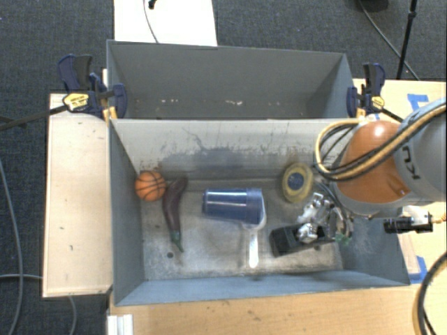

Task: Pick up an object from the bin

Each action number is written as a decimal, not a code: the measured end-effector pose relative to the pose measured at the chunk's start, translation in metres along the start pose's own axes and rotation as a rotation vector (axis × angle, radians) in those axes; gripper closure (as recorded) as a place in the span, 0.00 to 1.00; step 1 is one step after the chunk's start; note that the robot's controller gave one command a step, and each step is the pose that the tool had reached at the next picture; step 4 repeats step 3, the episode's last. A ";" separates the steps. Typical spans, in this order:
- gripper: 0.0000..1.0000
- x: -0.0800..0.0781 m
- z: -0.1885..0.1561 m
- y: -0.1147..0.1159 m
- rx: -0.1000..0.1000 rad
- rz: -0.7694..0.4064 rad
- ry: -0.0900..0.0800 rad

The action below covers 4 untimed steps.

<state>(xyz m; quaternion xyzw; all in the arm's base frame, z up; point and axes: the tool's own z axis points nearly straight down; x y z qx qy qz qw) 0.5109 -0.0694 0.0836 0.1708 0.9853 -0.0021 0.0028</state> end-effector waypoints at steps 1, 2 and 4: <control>1.00 0.002 -0.026 -0.005 -0.002 -0.009 0.012; 1.00 0.006 -0.062 0.007 -0.003 -0.010 0.006; 1.00 0.000 -0.162 0.004 -0.002 -0.018 0.010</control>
Offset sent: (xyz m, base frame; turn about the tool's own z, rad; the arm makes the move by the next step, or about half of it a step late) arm -0.0037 0.0099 0.0626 -0.0110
